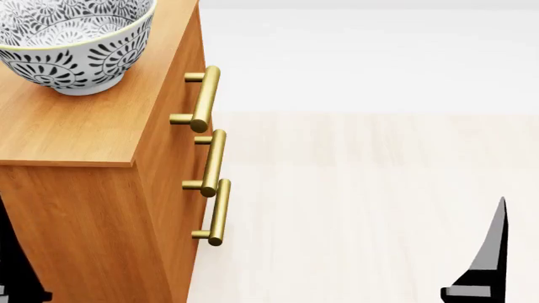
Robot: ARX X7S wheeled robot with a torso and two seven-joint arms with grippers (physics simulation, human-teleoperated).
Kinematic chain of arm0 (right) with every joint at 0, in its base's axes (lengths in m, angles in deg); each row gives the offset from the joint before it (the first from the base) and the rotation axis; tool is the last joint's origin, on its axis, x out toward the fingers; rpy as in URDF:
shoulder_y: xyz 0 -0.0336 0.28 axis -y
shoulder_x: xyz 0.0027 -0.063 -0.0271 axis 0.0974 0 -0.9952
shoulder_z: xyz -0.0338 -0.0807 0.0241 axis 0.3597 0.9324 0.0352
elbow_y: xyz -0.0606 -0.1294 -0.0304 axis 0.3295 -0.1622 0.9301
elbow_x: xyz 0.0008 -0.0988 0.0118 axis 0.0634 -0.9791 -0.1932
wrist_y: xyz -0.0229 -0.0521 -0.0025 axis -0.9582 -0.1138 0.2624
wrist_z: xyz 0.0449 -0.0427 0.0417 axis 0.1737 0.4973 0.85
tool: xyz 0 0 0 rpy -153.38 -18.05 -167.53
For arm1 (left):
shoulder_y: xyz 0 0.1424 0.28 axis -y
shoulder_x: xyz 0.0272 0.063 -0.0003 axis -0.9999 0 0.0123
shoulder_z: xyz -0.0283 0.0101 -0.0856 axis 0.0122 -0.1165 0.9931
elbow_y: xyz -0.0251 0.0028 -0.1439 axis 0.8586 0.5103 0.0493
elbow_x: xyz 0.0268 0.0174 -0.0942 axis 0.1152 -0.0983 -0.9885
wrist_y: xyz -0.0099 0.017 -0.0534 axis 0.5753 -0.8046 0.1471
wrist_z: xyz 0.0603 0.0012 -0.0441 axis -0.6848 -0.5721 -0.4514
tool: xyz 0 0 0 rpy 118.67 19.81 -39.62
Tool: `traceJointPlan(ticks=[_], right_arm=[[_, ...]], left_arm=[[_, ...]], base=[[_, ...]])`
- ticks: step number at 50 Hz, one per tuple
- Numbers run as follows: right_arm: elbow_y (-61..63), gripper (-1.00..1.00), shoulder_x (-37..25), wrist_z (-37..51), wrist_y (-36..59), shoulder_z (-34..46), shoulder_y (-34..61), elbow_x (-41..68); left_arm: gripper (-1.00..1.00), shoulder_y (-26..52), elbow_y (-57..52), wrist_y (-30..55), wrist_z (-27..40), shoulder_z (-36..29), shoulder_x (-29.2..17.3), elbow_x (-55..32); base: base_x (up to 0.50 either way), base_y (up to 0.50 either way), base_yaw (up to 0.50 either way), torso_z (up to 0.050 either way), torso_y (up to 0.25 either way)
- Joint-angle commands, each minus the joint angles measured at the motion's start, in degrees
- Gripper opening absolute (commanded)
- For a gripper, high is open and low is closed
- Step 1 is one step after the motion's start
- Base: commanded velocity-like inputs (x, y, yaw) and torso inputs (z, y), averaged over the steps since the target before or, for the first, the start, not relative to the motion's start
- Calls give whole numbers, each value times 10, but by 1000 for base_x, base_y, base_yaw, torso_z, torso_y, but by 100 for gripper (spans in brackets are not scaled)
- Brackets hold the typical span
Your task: Close the top drawer of the cabinet and put the bowl on top of it.
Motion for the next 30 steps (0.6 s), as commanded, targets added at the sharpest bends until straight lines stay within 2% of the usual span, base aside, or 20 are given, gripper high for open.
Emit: traceJointPlan(ticks=[1,30], right_arm=[[29,100,0,13,26,-8,6,-4],[86,100,0,42,71,-27,19,-9]], left_arm=[[100,-5,-7,-4,2,0,-3,4],[100,-15,-40,-7,12,7,-15,5]], base=[[0,0,0,0,0],[0,0,0,0,0]])
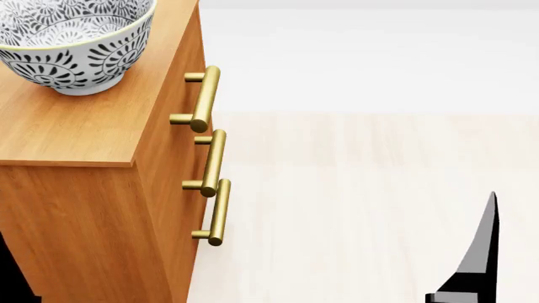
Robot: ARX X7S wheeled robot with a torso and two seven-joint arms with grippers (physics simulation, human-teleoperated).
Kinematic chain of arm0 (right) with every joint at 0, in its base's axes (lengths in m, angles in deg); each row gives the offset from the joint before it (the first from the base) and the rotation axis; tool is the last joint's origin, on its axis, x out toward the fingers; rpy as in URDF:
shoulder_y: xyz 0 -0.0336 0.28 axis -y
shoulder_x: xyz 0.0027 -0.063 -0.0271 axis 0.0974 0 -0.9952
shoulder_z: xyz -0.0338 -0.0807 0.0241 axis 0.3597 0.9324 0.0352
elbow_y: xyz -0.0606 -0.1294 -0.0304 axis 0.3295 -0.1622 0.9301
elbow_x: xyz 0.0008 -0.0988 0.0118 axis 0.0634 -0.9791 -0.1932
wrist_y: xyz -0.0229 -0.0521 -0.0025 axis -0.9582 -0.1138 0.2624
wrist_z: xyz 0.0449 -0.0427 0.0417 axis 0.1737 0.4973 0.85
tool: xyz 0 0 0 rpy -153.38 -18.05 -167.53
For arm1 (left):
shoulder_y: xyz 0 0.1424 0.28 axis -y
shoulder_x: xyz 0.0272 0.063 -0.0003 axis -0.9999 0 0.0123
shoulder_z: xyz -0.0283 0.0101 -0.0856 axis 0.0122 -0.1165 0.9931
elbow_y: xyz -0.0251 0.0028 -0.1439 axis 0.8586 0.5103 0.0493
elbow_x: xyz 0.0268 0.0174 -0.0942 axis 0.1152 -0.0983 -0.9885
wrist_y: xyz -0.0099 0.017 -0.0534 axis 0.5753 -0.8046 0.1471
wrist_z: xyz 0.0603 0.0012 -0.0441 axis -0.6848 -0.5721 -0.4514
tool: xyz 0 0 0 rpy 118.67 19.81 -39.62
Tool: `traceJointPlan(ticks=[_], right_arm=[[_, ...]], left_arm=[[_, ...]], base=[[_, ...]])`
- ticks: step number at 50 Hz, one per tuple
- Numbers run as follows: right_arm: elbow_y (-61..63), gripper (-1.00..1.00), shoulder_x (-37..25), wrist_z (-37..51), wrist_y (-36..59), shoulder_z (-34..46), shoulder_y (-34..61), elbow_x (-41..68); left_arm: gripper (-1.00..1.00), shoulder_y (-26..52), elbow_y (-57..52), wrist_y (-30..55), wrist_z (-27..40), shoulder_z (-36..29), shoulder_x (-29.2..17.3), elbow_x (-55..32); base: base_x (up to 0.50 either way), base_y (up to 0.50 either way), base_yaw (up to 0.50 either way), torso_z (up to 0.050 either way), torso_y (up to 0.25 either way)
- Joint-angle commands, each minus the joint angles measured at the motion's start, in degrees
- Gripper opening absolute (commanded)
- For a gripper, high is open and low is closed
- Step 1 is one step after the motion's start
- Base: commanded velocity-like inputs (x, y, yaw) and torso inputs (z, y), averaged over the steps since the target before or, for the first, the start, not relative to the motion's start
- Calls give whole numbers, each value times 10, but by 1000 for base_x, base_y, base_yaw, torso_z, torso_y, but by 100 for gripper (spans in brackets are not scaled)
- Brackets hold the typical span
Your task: Close the top drawer of the cabinet and put the bowl on top of it.
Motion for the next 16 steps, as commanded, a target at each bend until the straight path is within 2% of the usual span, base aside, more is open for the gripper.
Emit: traceJointPlan(ticks=[1,16], right_arm=[[27,100,0,11,22,-8,6,-2],[41,100,0,12,36,-16,10,0]], left_arm=[[100,-6,-18,-1,5,3,-5,2],[100,-13,-29,-6,10,7,-11,2]], base=[[0,0,0,0,0],[0,0,0,0,0]])
